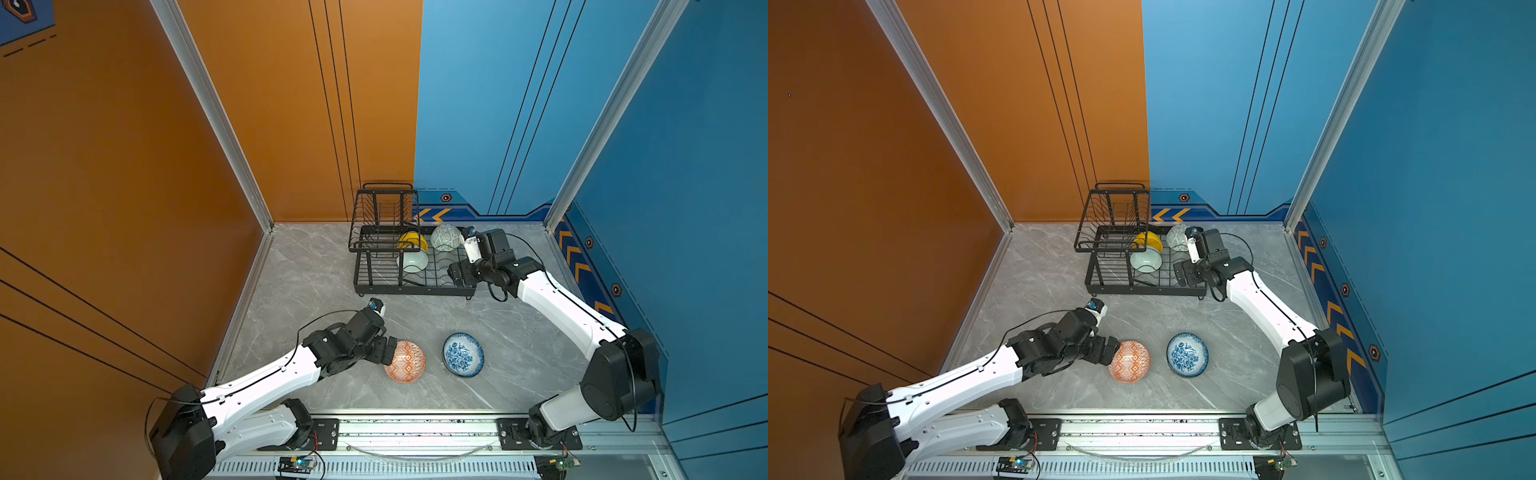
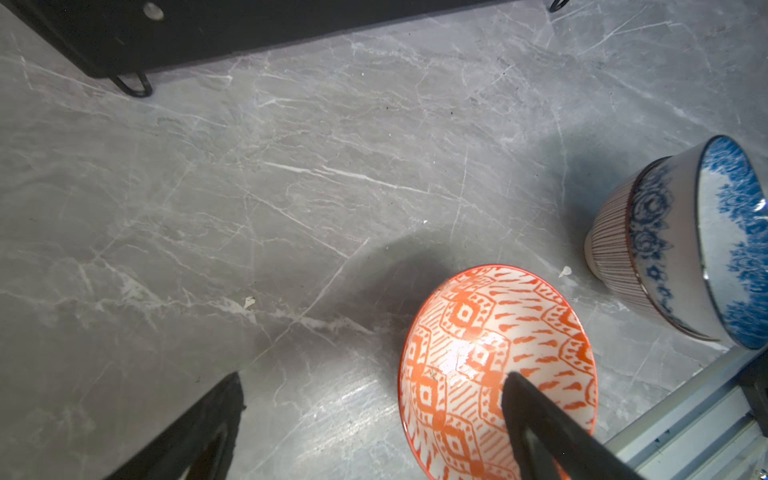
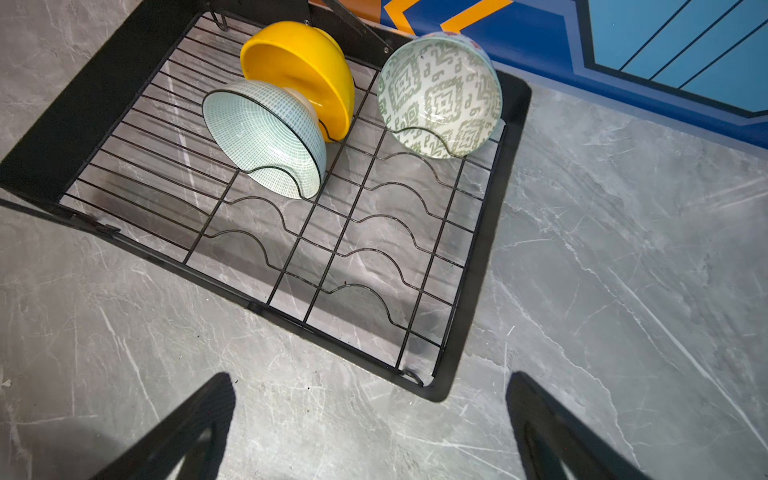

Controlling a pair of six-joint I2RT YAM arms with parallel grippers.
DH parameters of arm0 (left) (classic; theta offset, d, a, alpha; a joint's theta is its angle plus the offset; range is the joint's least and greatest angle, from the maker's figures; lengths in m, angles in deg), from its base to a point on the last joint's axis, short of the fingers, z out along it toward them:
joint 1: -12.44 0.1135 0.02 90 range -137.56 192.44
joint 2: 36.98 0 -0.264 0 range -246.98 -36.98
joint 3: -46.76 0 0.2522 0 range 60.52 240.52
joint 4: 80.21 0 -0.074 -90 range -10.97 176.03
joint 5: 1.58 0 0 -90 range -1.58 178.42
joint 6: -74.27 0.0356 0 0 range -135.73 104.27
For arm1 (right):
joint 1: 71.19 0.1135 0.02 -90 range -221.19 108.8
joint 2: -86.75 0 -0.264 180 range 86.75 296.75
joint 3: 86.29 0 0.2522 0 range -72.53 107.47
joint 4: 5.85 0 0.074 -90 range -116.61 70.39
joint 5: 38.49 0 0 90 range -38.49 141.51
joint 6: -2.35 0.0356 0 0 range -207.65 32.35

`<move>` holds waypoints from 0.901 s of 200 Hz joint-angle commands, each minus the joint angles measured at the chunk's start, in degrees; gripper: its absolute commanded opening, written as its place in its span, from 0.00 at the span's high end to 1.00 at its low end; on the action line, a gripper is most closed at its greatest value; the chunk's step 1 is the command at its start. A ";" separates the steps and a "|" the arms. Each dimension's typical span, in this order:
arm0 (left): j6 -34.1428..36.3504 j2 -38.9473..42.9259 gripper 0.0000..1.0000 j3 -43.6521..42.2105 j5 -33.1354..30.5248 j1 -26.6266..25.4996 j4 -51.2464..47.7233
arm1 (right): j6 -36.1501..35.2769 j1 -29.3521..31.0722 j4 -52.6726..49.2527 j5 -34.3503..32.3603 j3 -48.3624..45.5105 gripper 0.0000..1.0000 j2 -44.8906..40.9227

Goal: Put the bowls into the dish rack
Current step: 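Raise the right gripper from the rack while the left gripper moves toward the orange-red bowl, then lower the left gripper onto the orange-red bowl's rim and close it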

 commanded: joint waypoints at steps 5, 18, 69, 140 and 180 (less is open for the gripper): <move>-4.57 -1.35 0.02 -3.29 2.26 -1.64 5.23 | 1.34 0.02 -0.26 0.75 0.68 0.00 -0.68; -5.85 -1.87 0.02 -4.24 2.32 -2.48 6.49 | 1.31 0.10 0.04 0.97 0.87 0.00 -0.24; -8.03 -6.30 0.01 -4.45 3.53 -4.12 8.53 | 1.16 0.11 0.90 -0.06 -0.11 0.00 0.31; -8.74 -11.42 0.24 -3.27 5.02 -4.66 9.02 | 0.80 0.01 1.19 -0.44 -0.15 0.00 1.55; -8.06 -14.31 0.37 -1.75 6.75 -4.64 9.77 | 0.80 -0.16 1.28 -0.46 -0.39 0.00 1.66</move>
